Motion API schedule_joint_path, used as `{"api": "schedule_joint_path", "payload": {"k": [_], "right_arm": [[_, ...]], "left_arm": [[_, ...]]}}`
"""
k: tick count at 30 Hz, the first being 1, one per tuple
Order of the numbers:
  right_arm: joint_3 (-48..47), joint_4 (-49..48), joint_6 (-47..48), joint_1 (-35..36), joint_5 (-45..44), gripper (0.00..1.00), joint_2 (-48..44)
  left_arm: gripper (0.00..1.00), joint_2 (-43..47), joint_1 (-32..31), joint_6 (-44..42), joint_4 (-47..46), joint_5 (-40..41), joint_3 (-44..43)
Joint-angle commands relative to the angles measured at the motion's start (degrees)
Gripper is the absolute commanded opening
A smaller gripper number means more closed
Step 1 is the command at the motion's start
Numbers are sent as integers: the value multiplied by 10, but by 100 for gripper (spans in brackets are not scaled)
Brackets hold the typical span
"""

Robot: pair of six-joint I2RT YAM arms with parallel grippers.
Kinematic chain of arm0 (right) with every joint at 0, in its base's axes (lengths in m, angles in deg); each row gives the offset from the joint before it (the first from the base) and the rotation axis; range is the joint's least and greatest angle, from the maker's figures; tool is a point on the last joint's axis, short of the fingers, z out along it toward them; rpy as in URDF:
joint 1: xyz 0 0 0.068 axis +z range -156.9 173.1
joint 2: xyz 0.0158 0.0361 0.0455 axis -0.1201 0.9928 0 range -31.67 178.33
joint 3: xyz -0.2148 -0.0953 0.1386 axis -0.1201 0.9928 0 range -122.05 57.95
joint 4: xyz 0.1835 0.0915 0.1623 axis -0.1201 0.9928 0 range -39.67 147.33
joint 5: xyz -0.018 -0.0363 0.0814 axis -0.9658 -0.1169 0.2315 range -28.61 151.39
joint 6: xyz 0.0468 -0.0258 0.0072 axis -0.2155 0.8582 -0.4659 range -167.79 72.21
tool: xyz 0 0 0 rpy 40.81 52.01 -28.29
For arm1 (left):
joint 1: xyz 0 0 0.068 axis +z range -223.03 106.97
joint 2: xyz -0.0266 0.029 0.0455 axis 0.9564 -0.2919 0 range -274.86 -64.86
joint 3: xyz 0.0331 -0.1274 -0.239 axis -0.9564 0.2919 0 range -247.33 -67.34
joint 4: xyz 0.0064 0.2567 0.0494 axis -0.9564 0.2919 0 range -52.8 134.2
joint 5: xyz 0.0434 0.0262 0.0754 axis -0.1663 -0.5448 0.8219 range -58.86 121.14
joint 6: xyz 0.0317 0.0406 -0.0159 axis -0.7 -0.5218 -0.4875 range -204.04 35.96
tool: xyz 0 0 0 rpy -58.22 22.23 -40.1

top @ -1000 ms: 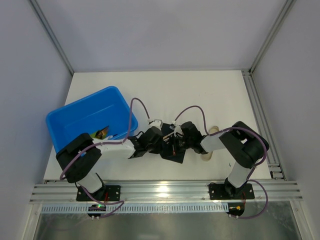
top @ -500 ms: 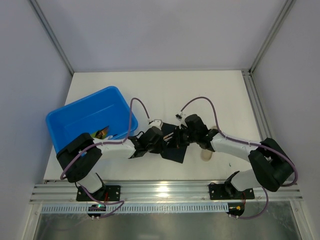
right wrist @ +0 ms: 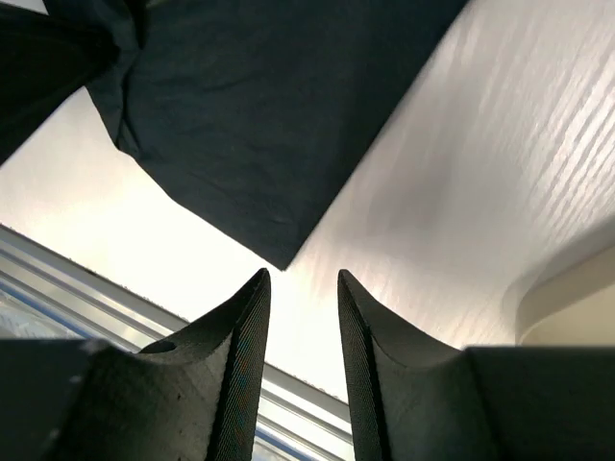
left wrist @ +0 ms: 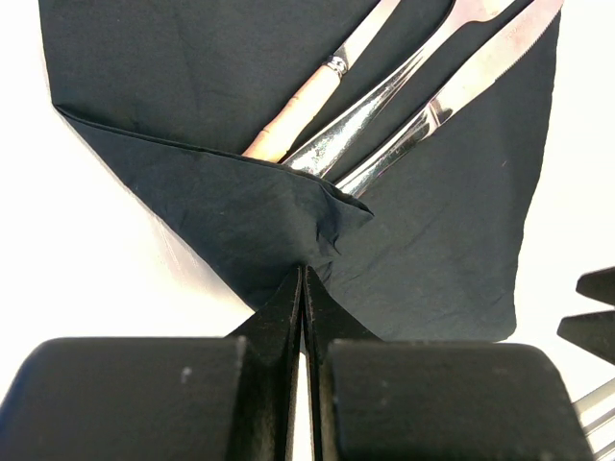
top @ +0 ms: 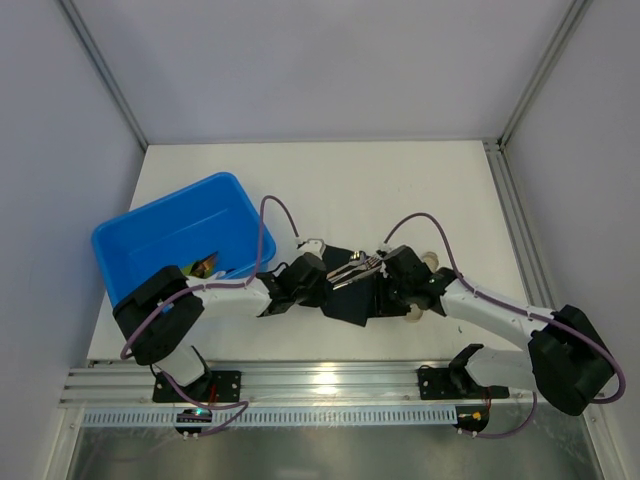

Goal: Place the utensils on the paper napkin and roll it up
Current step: Roll the napkin at the center of the board.

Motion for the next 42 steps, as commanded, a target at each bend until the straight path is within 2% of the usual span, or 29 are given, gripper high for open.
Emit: {"api": "schedule_joint_path", "payload": {"k": [1,10,22,28,36,42], "right_arm": [[23,-1,-45,0,15,39,-26],[46,-48,-73,8,58,39,-6],[59,-100,-93,15,62,37,36],[62,-118,-106,15,53,27,38],[60,-132,-112,15,51,4,30],[45,-133,-100,15,32,4,-4]], "left_arm": [[0,-3,-2,0,36,10,-7],[0,4,-6,0,41,10,-11],[0,6,-7,1,39,6,-11],[0,4,-7,1,36,5,-11],[0,2,-8,3,36,5,-9],[0,2,-8,5,38,7,-8]]}}
